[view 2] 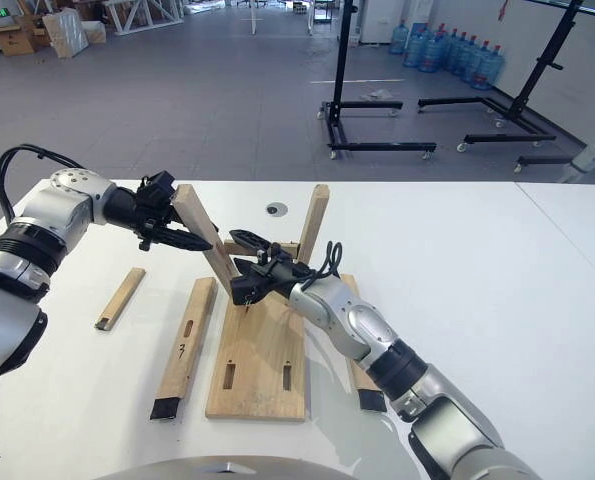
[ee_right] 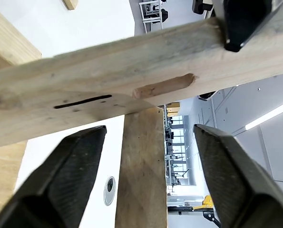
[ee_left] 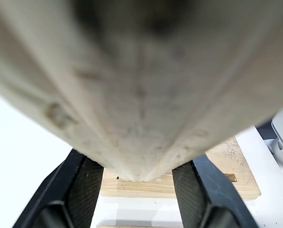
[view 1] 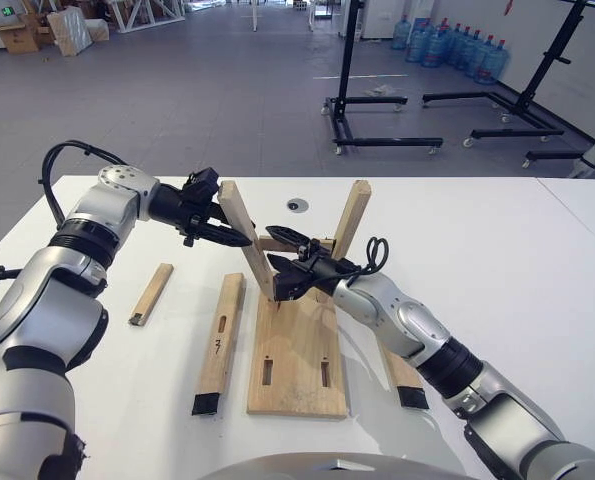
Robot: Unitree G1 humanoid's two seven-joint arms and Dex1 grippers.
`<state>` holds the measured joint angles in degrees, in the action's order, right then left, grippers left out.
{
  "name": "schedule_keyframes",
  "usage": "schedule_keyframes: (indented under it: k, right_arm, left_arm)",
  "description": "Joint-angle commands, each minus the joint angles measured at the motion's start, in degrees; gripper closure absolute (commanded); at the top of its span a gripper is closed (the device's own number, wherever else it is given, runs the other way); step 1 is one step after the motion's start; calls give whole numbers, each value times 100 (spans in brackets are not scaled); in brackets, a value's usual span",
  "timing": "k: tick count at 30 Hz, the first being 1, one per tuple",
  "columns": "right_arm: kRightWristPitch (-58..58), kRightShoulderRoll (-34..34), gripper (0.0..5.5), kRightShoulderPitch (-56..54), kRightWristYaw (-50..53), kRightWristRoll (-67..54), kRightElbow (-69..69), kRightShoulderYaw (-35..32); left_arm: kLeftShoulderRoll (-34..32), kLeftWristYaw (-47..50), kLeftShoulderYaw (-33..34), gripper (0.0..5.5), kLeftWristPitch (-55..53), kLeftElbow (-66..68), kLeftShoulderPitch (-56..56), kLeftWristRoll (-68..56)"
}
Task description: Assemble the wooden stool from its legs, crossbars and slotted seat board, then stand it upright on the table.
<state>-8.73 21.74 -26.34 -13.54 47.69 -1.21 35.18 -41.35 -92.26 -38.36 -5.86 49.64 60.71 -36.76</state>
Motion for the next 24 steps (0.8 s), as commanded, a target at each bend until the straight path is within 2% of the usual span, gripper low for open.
schedule_keyframes:
  k: [1,7,12,24]
  right_arm:
    - [133,-17,306,51,-121,66,-67,-114]
    - [213,-47,416,88,-176,33,-36,-173]
    - [199,-47,421,98,-166,-30,-32,-233]
    - [221,6,421,622,100,-499,-100,-844]
  left_arm:
    - [5,-24,-225,349,-60,111,-97,278]
    - [-1,-24,-240,349,-34,116,-99,280]
    - [-15,-24,-231,349,-11,138,-115,292]
    - [-39,-24,-320,349,-7,209,-174,348]
